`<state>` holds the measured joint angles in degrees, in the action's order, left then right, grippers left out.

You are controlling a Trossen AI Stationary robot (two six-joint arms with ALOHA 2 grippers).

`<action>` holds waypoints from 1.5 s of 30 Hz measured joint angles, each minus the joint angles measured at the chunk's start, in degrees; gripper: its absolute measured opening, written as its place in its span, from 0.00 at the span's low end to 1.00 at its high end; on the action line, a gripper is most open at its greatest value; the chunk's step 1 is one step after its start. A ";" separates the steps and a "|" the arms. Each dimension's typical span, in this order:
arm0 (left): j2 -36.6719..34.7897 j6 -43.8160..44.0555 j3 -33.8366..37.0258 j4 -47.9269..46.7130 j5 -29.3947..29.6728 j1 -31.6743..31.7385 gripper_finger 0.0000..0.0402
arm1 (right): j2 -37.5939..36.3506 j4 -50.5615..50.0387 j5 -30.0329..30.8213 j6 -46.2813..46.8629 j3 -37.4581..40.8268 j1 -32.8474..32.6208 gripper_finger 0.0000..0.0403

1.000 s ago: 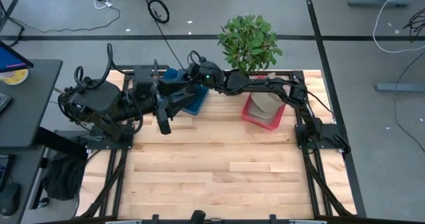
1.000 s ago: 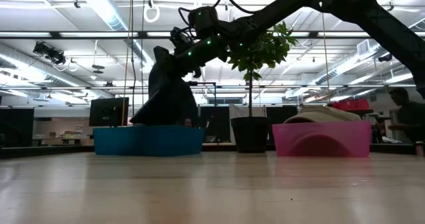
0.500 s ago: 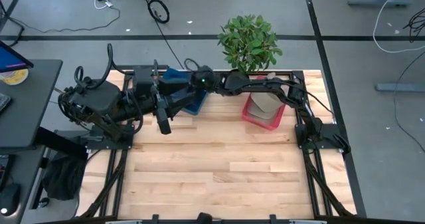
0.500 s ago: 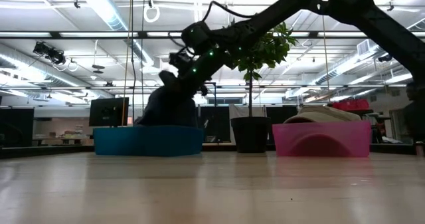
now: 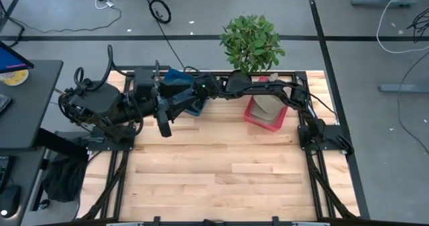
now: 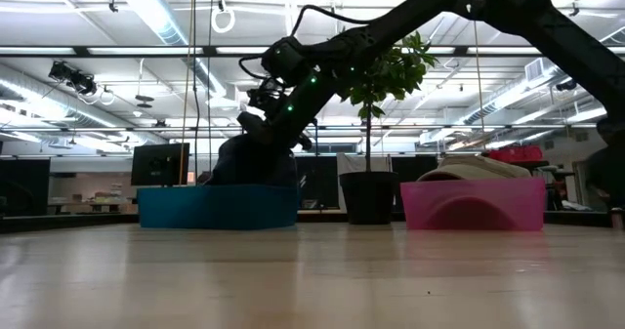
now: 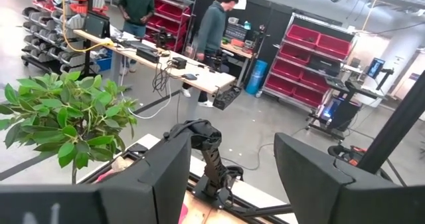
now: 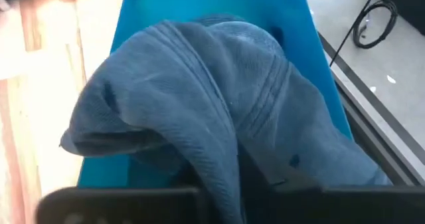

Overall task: Pick & Place hat
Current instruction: Put the blue cap into the blue bin

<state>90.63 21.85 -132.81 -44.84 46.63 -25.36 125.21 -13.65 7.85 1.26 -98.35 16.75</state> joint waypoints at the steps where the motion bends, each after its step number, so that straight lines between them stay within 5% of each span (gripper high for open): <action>1: 0.00 0.00 0.00 0.00 0.00 0.00 0.55 | -0.18 0.13 -0.35 -0.34 0.00 0.01 0.15; 12: 0.00 -1.95 0.00 -0.31 -1.95 0.00 0.55 | -5.44 -8.62 -4.58 -0.42 0.00 -0.60 0.61; 20: 0.00 -1.96 0.00 -0.42 -2.65 -0.56 0.55 | -11.56 -12.37 -6.85 1.26 0.00 -3.12 0.72; 26: 0.00 -2.02 0.00 -0.44 -3.45 -0.66 0.55 | -12.94 -7.02 -5.03 1.82 0.00 -4.22 0.58; 33: 0.00 -3.02 0.00 -0.23 -3.45 -0.63 0.55 | -11.51 -3.55 -1.51 10.20 0.04 -3.29 0.05; 39: 0.00 -3.08 0.00 -0.07 -3.48 -0.63 0.55 | -9.10 -4.15 -2.54 13.27 -0.11 -1.47 0.01; 45: 0.00 -3.17 0.00 0.00 -2.84 -0.10 0.55 | -4.06 -3.91 -11.43 15.91 0.01 0.60 0.01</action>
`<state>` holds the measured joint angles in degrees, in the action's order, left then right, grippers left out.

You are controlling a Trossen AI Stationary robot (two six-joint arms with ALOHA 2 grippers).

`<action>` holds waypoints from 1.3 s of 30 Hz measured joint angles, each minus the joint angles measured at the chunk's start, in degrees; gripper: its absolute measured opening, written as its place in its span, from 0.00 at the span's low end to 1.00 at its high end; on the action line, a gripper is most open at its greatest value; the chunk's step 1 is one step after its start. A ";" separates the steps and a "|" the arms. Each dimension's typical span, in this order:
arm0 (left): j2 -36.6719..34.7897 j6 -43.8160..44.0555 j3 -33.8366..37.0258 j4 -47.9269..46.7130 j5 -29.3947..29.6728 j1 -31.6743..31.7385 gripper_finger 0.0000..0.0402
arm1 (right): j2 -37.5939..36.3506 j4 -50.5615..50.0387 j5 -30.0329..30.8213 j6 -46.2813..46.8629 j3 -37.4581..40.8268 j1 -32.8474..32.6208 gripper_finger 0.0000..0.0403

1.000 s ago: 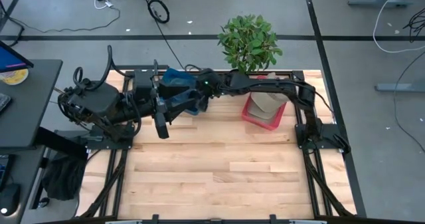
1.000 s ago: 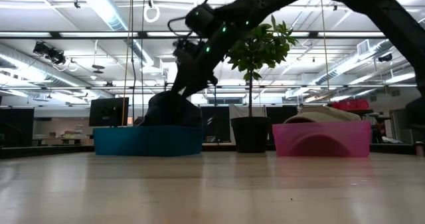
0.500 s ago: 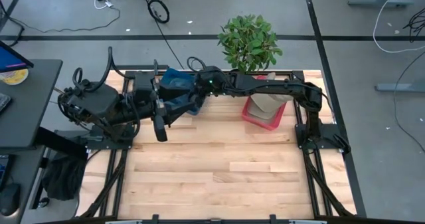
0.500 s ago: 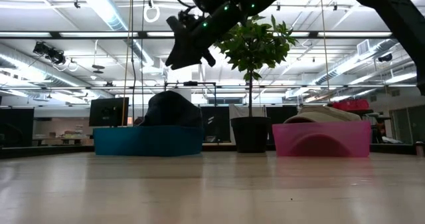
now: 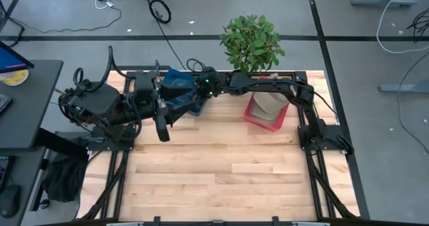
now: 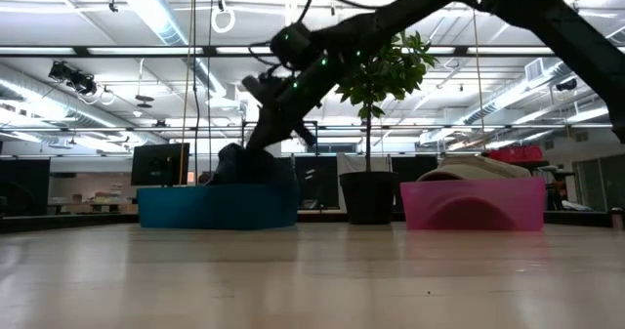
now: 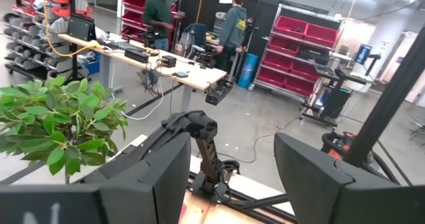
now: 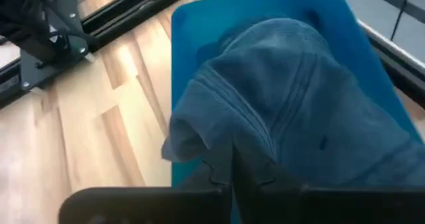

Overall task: Pick & Place hat
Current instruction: Put the blue cap into the blue bin

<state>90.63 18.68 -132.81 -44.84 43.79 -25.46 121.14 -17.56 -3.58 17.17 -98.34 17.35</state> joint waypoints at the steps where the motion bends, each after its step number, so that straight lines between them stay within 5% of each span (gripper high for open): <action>1: 0.00 0.00 0.00 -0.02 0.04 0.26 0.55 | 0.64 0.15 -0.17 -0.01 -0.03 0.16 0.01; 12: 0.00 0.13 0.00 0.11 0.26 3.11 0.55 | 5.56 1.43 -4.36 -4.07 0.03 2.92 0.00; 26: 0.00 0.10 0.00 -0.07 0.26 5.78 0.55 | 1.45 2.53 -10.38 -10.34 0.04 2.50 0.00; 39: 0.00 -0.50 0.00 -0.04 0.26 5.80 0.55 | -3.36 -13.99 1.65 -17.68 -0.01 1.21 0.00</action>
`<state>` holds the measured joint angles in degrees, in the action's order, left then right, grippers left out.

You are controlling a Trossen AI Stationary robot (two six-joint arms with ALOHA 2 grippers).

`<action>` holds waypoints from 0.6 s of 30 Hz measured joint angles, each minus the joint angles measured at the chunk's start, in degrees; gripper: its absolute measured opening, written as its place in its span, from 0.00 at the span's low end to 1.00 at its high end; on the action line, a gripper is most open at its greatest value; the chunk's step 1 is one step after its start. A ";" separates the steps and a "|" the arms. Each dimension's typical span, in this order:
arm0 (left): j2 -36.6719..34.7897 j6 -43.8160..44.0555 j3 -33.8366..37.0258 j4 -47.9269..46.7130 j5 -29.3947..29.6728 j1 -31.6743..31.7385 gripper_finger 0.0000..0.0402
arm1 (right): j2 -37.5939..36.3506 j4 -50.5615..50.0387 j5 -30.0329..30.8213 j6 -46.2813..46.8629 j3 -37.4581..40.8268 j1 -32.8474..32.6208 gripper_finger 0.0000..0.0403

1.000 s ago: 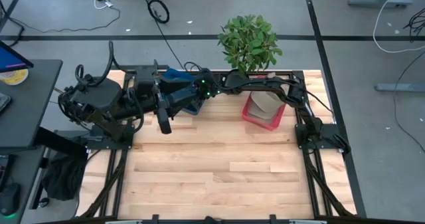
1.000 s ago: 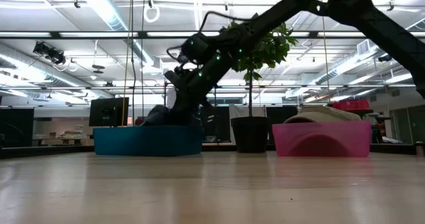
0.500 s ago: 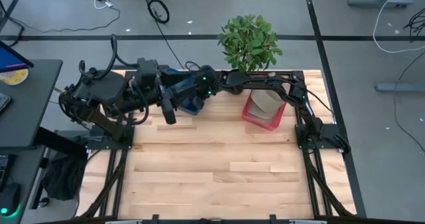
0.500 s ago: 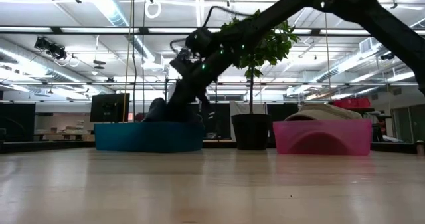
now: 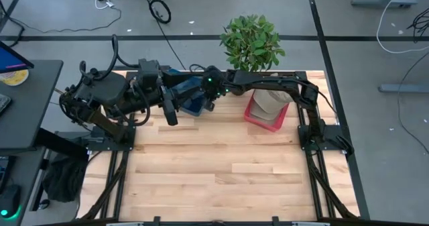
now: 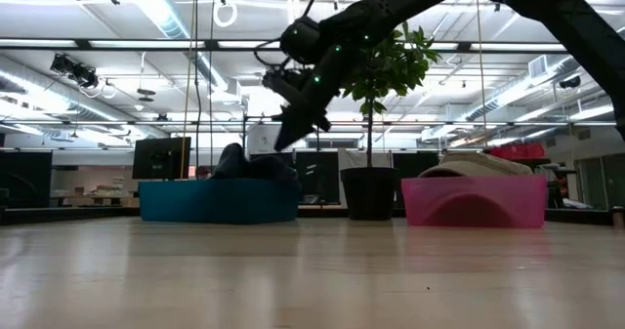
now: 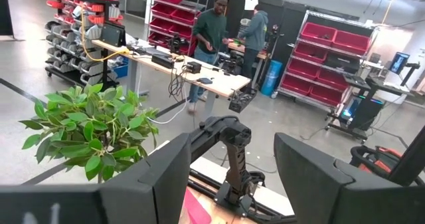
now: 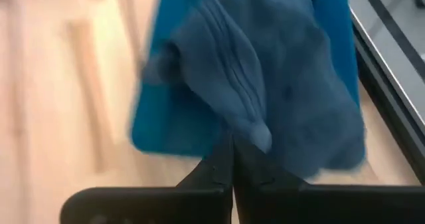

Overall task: Pick & Place hat
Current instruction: Put the blue cap into the blue bin

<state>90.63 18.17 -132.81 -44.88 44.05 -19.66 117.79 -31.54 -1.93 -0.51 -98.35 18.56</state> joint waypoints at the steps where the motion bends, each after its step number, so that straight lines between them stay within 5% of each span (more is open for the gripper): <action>1: 0.00 0.00 0.00 0.00 0.00 0.00 0.55 | 0.12 -1.42 1.07 -0.02 0.01 0.13 0.00; 8: 0.00 0.02 0.00 0.04 0.06 0.00 0.55 | 0.14 -5.43 7.56 -0.50 0.07 0.23 0.00; 18: 0.00 1.02 0.00 0.26 0.56 0.00 0.55 | 1.85 2.48 5.27 -3.02 3.02 0.72 0.00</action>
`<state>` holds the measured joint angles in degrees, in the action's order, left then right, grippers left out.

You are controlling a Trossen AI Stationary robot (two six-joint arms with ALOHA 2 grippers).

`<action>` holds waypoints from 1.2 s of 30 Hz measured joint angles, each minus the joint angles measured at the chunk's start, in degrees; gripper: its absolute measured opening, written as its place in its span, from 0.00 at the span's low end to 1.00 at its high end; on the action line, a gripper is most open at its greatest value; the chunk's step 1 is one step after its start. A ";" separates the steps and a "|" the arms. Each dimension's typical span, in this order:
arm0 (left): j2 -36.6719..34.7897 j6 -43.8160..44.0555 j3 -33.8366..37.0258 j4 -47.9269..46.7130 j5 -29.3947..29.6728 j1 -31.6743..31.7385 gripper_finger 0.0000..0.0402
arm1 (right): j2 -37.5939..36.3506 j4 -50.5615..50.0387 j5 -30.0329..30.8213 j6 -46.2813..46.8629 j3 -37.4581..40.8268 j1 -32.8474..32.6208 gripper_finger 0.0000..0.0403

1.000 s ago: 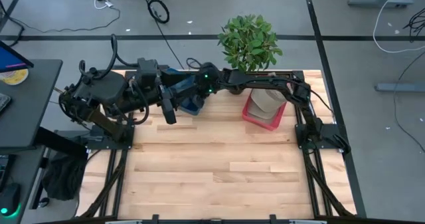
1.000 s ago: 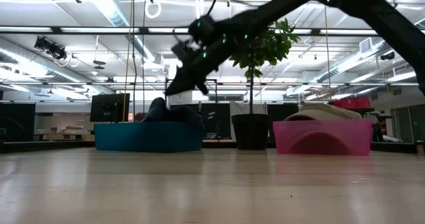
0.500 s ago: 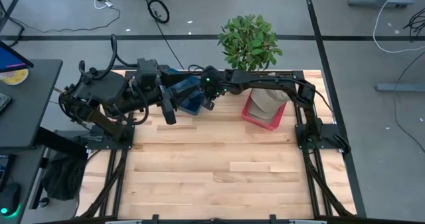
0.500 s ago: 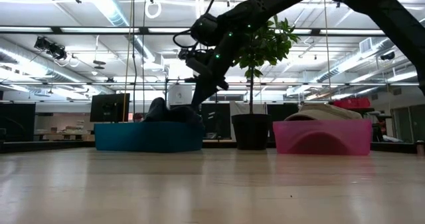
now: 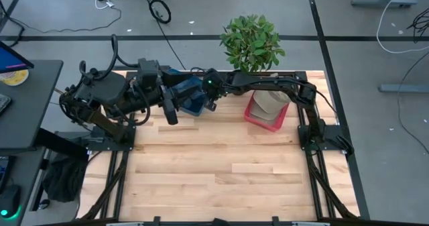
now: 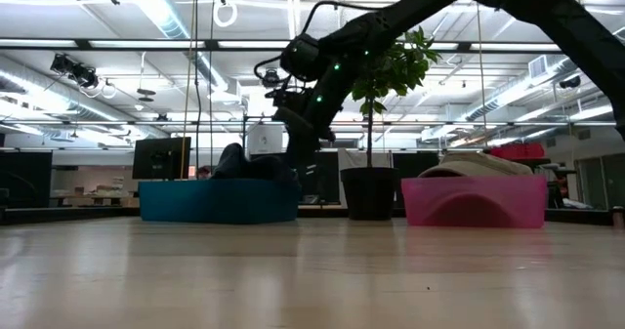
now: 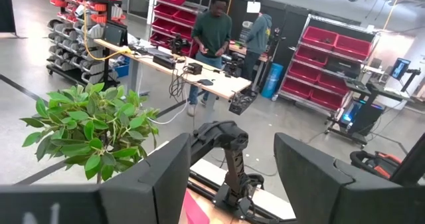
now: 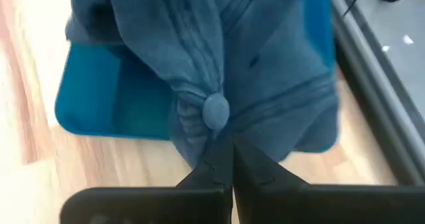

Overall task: Pick & Place hat
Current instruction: Put the blue cap into the blue bin

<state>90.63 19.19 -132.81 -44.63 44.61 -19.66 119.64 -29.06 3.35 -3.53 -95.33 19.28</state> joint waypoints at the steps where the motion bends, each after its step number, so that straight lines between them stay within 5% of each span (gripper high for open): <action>1: 0.00 0.05 0.00 0.13 0.12 0.00 0.55 | 0.65 1.40 -0.96 -0.01 0.00 0.02 0.00; 12: 0.00 0.96 0.00 0.53 0.75 0.00 0.55 | 1.57 12.17 -9.40 -0.21 0.00 0.03 0.00; 23: 0.00 1.19 0.00 0.60 0.74 0.00 0.55 | 5.48 5.20 -7.98 -0.02 -0.17 0.60 0.00; 36: 0.00 1.15 0.00 0.48 0.73 0.00 0.55 | 1.86 10.91 -2.32 2.28 0.04 0.77 0.00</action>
<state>90.63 20.34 -132.81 -44.15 45.34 -19.66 121.50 -18.15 1.02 -1.25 -95.29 20.05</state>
